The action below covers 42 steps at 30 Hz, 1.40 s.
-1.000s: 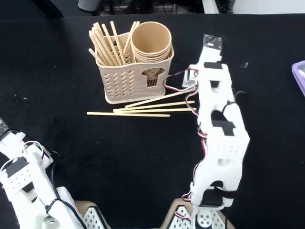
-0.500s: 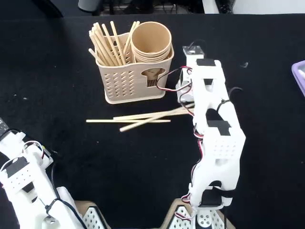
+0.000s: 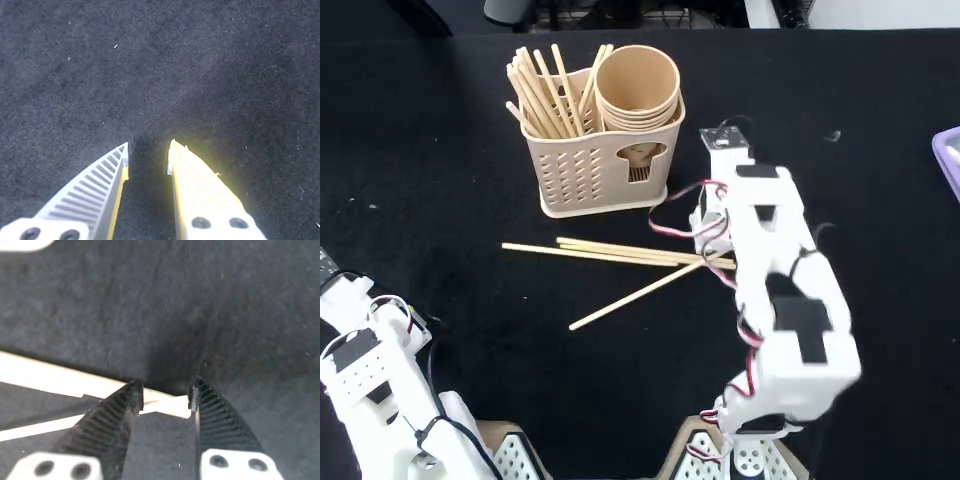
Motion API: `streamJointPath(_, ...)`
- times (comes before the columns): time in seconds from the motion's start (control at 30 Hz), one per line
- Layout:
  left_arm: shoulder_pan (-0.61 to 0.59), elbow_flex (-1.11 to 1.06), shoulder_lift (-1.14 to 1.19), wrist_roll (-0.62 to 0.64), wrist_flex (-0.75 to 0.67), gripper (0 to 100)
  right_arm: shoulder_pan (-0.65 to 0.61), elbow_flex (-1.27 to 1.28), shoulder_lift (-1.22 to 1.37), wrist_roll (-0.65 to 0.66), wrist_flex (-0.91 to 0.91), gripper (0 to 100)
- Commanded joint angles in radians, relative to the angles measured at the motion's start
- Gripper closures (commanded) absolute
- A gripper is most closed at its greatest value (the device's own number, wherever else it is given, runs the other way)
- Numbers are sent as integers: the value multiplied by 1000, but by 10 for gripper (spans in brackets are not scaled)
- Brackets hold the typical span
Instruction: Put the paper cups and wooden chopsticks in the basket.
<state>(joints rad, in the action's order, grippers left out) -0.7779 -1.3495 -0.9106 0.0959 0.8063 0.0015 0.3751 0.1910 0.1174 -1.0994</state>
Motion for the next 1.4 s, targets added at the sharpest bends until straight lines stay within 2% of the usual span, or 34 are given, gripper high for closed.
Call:
streamJointPath(0.0,8,50,-15,3,-15,866,-11,70,-239,6,23,843)
streamJointPath(0.13,7,50,-15,3,-15,866,-51,84,-351,8,-44,835)
streamJointPath(0.27,5,50,-15,3,-15,866,-120,87,-401,57,-71,751)
streamJointPath(0.37,4,50,-15,3,-15,866,-155,88,-392,324,-80,760)
streamJointPath(0.53,4,50,-15,3,-14,866,-163,225,-417,991,-120,769)
streamJointPath(0.6,5,50,-15,3,-15,866,-166,265,-424,1083,-95,766)
streamJointPath(0.83,5,50,-15,3,-15,866,-169,285,-410,1146,-8,765)
streamJointPath(1.0,5,50,-15,3,-15,866,-167,277,-289,1146,49,767)
streamJointPath(1.23,5,50,-15,3,-15,866,-167,222,-157,1077,98,770)
streamJointPath(1.3,5,50,-15,3,-15,866,-167,222,-148,1076,97,805)
streamJointPath(1.37,5,50,-15,3,-15,866,-163,216,-150,1076,72,919)
